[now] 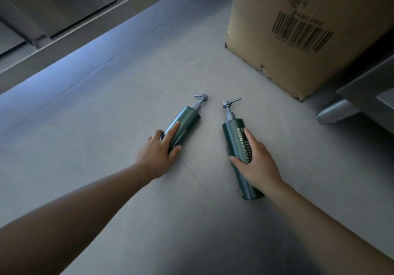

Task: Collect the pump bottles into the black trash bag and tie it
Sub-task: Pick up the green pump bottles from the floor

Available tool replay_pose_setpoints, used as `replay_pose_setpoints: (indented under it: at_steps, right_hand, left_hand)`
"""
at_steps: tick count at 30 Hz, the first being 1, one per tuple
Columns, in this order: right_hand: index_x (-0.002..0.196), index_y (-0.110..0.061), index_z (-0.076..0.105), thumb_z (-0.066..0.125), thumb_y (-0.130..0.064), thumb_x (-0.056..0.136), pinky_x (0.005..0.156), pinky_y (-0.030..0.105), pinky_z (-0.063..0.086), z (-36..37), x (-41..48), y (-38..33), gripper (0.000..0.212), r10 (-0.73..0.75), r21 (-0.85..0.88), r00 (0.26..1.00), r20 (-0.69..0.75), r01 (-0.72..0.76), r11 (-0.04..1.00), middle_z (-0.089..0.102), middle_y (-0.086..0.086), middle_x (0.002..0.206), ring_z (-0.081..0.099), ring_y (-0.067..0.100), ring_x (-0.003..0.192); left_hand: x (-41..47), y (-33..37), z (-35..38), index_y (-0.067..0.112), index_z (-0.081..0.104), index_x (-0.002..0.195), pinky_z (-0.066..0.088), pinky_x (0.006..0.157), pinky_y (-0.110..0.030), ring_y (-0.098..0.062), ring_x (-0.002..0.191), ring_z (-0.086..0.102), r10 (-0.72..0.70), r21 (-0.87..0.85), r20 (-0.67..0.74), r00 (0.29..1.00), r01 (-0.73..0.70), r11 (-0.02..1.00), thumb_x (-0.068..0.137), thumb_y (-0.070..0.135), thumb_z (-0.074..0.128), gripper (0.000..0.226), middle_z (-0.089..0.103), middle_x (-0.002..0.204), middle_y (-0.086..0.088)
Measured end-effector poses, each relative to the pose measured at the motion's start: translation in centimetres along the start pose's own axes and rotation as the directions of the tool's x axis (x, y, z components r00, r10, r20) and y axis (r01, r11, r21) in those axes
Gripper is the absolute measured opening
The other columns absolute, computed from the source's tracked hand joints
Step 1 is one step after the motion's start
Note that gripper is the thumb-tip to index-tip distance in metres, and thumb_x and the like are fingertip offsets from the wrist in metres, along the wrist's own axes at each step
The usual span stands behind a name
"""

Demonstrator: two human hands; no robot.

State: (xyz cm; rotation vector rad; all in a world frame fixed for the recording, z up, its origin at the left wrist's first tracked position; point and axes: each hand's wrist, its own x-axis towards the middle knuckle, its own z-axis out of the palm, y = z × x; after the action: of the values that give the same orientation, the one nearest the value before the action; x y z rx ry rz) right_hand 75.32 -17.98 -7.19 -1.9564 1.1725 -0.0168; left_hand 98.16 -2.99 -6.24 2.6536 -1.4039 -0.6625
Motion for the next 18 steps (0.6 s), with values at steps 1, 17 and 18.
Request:
replay_pose_setpoints:
  at_steps: [1,17,18]
  right_hand:
    - [0.145,-0.042,0.008,0.064,-0.044,0.08,0.077,0.031,0.043,-0.1,0.0,0.0,0.086,-0.004,-0.03,1.0,0.009,0.004,1.0,0.046,0.006,0.122,0.051,0.019,0.097]
    - [0.14,-0.033,0.028,0.069,-0.039,0.073,0.081,0.025,0.036,0.4,2.3,-3.4,0.079,-0.012,-0.006,1.0,-0.009,0.012,1.0,0.052,0.002,0.126,0.051,0.02,0.111]
    - [0.14,-0.034,0.029,0.069,-0.039,0.073,0.081,0.025,0.036,0.6,2.8,-4.1,0.078,-0.039,0.006,0.999,0.001,0.039,0.999,0.052,0.001,0.125,0.052,0.019,0.109]
  left_hand:
    - [0.2,0.1,-0.1,0.043,0.001,0.145,0.047,0.081,-0.039,-0.033,0.108,0.05,0.015,0.003,0.014,1.0,-0.015,1.0,0.091,0.052,0.038,0.066,0.039,0.133,-0.009]
    - [0.6,-0.3,-1.0,0.051,0.011,0.142,0.033,0.093,-0.027,-0.018,0.121,0.046,-0.088,-0.493,0.151,0.985,0.152,0.857,0.078,0.031,0.07,0.089,0.044,0.135,0.007]
    - [0.4,-0.7,-1.4,0.05,0.013,0.142,0.033,0.093,-0.026,-0.018,0.123,0.045,-0.109,-0.518,0.141,0.984,0.167,0.839,0.077,0.03,0.071,0.088,0.043,0.137,0.009]
